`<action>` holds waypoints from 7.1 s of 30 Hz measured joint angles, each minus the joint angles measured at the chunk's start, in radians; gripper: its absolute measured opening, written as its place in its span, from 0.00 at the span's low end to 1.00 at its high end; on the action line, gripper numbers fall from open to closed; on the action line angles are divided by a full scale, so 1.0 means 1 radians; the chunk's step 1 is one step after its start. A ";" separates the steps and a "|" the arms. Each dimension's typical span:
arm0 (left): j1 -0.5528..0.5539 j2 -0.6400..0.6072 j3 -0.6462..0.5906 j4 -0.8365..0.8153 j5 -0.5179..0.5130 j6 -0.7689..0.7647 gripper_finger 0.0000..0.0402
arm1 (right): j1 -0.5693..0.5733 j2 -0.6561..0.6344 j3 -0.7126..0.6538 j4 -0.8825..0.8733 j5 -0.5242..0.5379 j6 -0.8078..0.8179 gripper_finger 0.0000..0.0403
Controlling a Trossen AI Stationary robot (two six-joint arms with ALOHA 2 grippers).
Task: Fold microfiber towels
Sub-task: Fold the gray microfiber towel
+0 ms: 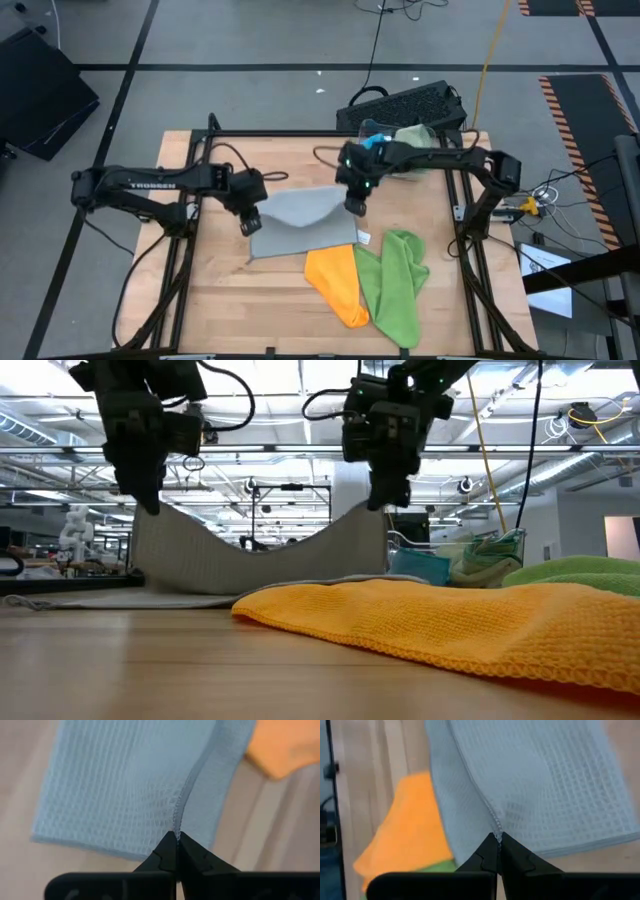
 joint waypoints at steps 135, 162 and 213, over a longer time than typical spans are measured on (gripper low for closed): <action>-0.421 0.035 -0.407 0.457 -0.208 -1.428 0.01 | -0.143 -0.164 -0.286 0.269 -0.164 -0.028 0.33; -0.469 -0.038 -0.300 0.229 -0.282 -1.270 0.02 | -0.076 0.620 0.634 0.627 -0.276 0.334 0.39; -0.287 -0.185 -0.199 -0.003 -0.195 -0.920 0.48 | 0.072 0.739 0.630 0.359 -0.054 0.087 0.34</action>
